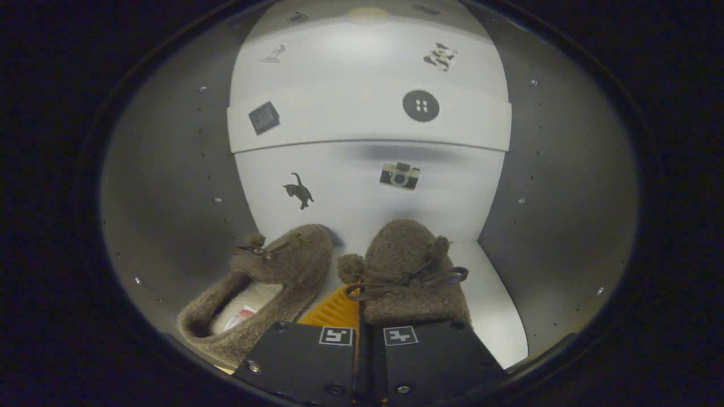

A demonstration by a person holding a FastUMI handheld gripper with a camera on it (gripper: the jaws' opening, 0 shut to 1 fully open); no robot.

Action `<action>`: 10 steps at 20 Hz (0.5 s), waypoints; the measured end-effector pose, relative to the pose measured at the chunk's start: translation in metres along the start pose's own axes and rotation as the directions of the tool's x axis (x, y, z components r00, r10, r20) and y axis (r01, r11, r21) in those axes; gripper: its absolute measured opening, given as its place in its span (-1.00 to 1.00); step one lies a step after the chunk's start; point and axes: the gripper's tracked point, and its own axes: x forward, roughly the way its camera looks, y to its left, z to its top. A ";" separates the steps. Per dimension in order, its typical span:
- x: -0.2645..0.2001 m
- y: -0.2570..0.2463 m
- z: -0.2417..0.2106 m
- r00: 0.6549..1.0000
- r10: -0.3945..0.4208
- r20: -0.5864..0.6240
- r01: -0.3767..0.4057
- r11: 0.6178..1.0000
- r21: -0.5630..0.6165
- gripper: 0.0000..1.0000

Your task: Open the shoe cabinet door, grab the shoes and put them into the shoe cabinet, then close the shoe cabinet door.

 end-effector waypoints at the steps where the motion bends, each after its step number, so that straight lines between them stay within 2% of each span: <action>1: 0.003 -0.001 -0.003 1.000 -0.002 -0.027 0.003 1.000 0.010 -0.85; 4: 0.003 0.000 -0.004 0.999 -0.012 -0.044 0.013 1.000 0.021 -0.76; 6: 0.000 0.006 -0.006 0.999 0.010 -0.053 -0.009 1.000 0.029 -0.67; 8: -0.006 0.012 -0.003 0.999 0.040 -0.034 -0.038 0.998 0.055 -0.47; 10: -0.024 0.014 0.001 0.999 0.047 -0.004 -0.047 0.998 0.045 -0.02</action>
